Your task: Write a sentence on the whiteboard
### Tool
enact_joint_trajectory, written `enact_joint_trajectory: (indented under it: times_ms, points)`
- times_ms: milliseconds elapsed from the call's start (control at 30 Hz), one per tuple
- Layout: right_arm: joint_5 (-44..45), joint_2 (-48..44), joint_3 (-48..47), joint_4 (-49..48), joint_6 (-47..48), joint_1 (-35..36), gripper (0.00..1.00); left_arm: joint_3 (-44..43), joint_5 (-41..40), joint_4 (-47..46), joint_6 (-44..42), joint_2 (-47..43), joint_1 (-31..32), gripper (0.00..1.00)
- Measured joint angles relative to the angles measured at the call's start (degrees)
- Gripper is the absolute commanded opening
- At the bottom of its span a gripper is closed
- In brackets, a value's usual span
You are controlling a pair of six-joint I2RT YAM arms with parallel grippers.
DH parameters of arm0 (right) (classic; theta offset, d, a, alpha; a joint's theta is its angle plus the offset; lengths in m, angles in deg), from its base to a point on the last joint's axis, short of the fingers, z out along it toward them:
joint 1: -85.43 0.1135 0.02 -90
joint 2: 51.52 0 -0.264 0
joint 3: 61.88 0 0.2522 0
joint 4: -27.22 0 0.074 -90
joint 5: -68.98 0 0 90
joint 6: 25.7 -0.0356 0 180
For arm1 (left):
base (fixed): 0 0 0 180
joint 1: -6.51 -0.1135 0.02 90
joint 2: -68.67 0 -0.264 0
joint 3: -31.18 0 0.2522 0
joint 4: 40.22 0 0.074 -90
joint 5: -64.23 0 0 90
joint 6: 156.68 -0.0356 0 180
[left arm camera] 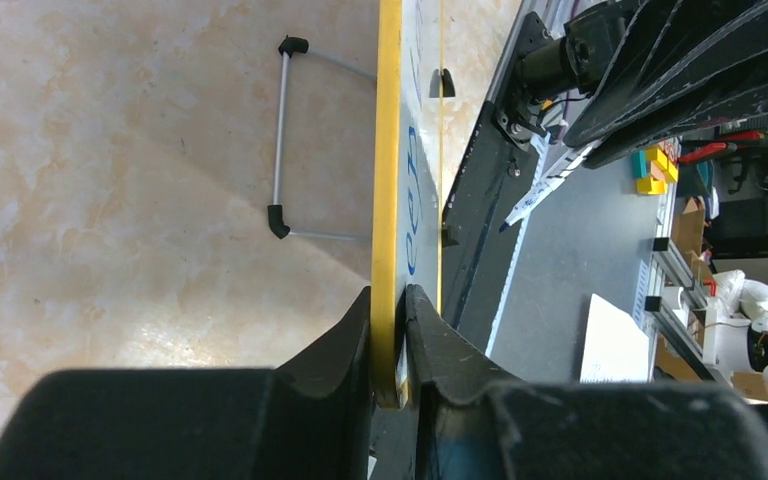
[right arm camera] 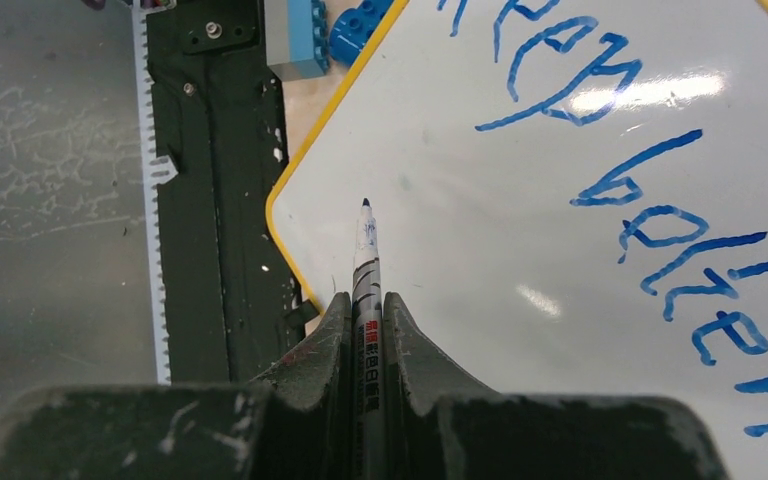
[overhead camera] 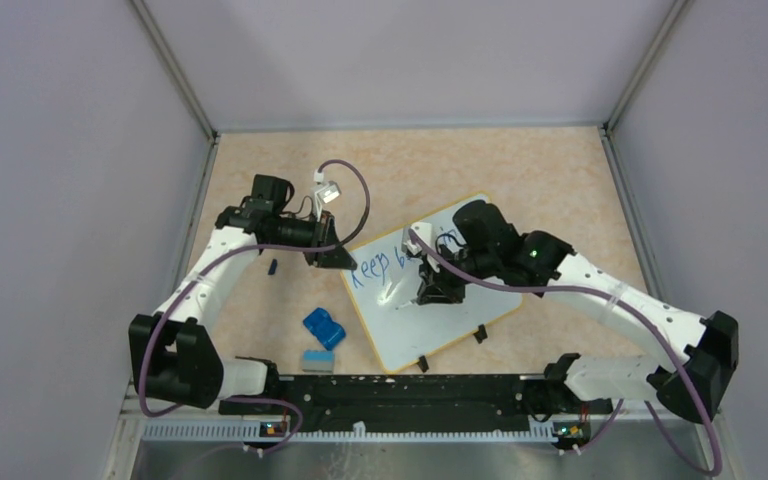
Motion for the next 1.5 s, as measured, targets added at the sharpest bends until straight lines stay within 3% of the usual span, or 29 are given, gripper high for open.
enact_joint_trajectory:
  times_ms: [967, 1500]
  points:
    - [6.32, 1.25, 5.27, -3.89, 0.92, 3.54, 0.00, 0.02, 1.25, 1.14, 1.36, 0.24, 0.00, 0.03]
    - [10.14, 1.84, 5.25, -4.87, 0.35, 4.09, 0.00, 0.13, 1.20, 1.16, 1.36, 0.24, -0.02, 0.01]
